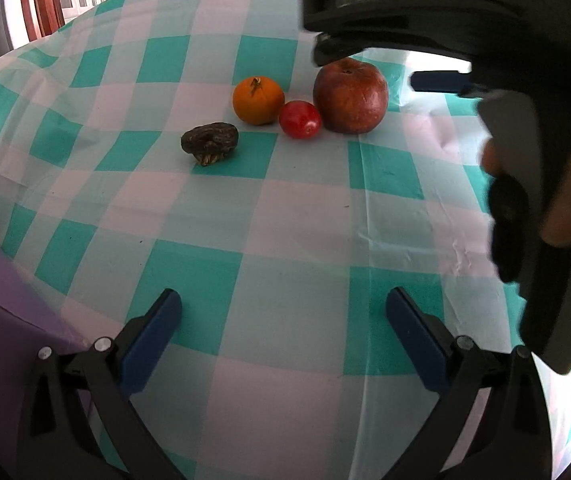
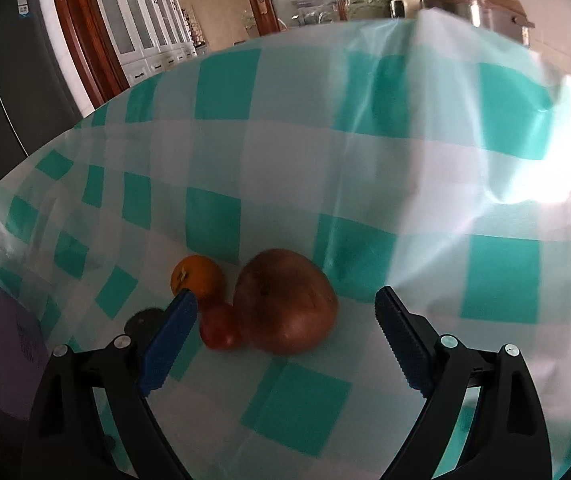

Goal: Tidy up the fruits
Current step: 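Move both grippers back over the remaining fruits on the tablecloth, then grasp the large brown-red fruit with the right gripper while the left grasps the dark fruit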

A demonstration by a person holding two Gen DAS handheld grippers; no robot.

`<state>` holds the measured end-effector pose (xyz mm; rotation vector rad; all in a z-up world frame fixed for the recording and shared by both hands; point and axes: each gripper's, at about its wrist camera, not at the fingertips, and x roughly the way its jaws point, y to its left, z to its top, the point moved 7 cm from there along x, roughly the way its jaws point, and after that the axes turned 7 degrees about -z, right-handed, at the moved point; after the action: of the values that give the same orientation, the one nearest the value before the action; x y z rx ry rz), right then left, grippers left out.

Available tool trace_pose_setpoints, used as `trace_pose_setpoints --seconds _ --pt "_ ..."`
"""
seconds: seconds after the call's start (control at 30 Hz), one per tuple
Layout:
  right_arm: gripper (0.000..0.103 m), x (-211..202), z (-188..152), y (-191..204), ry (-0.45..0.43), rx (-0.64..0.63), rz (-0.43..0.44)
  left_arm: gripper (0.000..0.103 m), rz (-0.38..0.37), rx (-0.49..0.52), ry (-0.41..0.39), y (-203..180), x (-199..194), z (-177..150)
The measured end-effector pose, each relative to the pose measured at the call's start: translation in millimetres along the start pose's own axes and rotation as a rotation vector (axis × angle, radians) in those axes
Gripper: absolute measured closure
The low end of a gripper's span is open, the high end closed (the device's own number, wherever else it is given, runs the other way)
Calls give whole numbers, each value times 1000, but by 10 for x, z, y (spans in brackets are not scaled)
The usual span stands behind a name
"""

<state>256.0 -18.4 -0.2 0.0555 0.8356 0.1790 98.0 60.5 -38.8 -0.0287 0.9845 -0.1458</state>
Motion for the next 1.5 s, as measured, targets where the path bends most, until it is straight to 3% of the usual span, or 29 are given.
trace_pose_setpoints --seconds 0.27,0.47,0.53,0.73,1.0,1.13,1.23,1.37,1.5 --pt "26 444 3 -28 123 42 -64 1 1 -1 0 -1 1 6" --pt "24 516 -39 -5 140 13 -69 1 2 -2 0 -1 3 9" --pt "42 450 -17 -65 132 68 10 1 2 -3 0 -1 2 9" --pt "41 134 -207 -457 119 126 -13 1 3 -4 0 -2 -3 3" --pt "41 -384 -829 -686 90 -17 -67 1 22 -21 10 14 47 70" --pt "41 -590 -1034 -797 57 -25 -79 1 69 -51 16 121 169 278" --pt "41 -581 -1041 -834 47 -16 -72 7 122 -65 1 266 261 488" --pt "40 -552 -1078 -787 36 -15 -67 19 109 -173 -8 536 400 726" --pt "40 -580 -1081 -846 34 0 -54 22 117 -216 -26 698 502 912"
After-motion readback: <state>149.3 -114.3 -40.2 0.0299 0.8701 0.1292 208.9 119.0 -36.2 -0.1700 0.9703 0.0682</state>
